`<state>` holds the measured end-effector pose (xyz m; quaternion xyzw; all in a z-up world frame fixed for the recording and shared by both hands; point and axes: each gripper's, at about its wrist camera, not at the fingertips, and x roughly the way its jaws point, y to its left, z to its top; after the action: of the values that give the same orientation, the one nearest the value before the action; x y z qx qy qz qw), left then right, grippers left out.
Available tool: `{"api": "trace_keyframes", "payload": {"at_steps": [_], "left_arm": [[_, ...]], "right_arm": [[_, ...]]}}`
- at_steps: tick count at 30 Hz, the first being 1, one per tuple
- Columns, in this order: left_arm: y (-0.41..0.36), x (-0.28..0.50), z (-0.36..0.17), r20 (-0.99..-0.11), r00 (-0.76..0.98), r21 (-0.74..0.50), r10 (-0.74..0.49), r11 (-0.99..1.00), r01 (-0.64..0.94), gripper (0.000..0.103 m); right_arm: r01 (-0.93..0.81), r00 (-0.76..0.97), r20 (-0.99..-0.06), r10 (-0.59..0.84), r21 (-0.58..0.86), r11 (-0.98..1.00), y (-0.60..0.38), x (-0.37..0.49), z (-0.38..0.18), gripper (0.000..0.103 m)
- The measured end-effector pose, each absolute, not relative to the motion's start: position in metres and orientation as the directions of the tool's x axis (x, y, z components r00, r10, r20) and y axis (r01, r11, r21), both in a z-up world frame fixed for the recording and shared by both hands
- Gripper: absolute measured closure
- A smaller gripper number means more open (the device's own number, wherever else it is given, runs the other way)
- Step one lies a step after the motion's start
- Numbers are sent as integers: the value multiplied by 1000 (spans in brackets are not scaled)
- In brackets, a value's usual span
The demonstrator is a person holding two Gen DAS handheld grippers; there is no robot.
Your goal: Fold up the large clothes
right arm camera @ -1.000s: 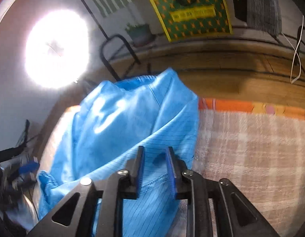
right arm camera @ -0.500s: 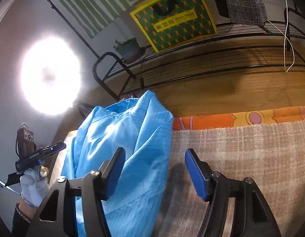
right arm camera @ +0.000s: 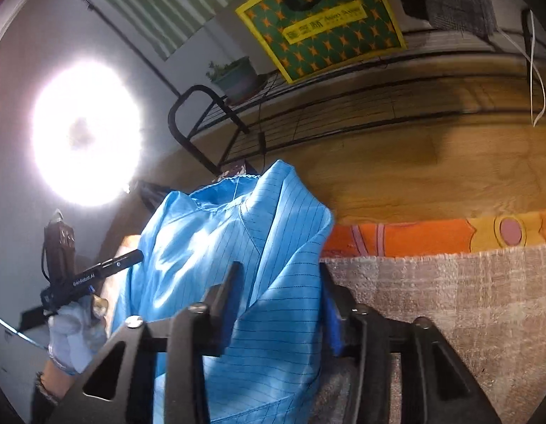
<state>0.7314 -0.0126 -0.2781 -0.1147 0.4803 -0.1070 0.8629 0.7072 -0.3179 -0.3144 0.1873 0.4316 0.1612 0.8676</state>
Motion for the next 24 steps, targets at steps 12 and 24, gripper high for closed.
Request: {"api": "trace_keyframes", "payload": {"at_steps": [12,24], "left_arm": [[-17,724,-273,-774,556,-287,-302,951,117,102],[-17,687,-222,-678,627,-356,-383,918,176,103]], "right_arm": [[-141,609,-691,390,389,910,-304,698,-310,102],[-240,679,-623,389,312,919,-286,671,-258,103]]}}
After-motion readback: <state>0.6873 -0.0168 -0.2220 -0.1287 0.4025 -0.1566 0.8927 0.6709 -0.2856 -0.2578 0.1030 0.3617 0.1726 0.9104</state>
